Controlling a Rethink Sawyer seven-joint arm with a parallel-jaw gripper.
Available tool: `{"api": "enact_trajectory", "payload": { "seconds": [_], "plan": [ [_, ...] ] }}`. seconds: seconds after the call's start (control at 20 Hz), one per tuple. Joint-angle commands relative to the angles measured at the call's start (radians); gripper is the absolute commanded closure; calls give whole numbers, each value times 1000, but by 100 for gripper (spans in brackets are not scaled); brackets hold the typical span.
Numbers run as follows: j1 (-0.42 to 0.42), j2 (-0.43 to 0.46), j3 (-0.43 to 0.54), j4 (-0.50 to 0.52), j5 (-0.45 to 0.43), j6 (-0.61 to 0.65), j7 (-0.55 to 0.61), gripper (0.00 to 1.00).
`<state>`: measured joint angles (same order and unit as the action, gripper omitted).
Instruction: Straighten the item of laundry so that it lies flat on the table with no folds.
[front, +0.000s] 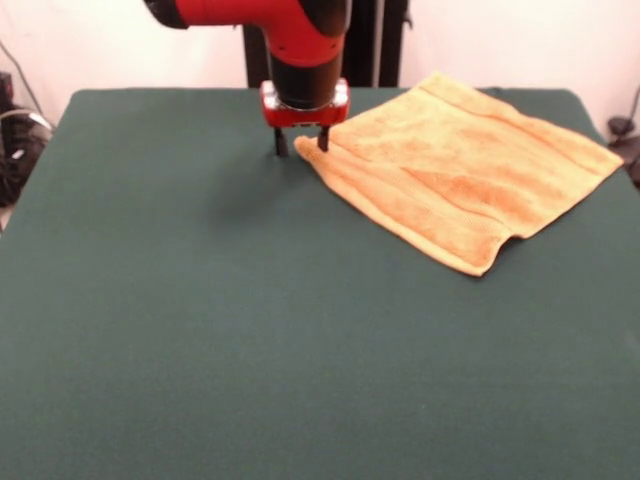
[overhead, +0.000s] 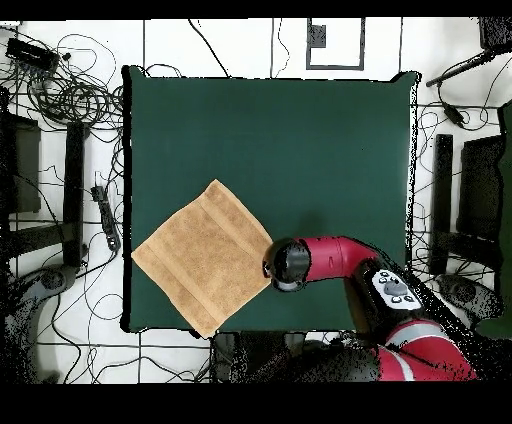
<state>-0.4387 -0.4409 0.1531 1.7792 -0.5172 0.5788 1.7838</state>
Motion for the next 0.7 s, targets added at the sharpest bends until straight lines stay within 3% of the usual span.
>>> {"api": "enact_trajectory", "payload": {
  "seconds": [0.05, 0.7],
  "plan": [
    [-28, 304, -302, -194, -262, -292, 231, 0],
    [16, 313, -348, -193, -214, -311, 222, 0]
  ]
}}
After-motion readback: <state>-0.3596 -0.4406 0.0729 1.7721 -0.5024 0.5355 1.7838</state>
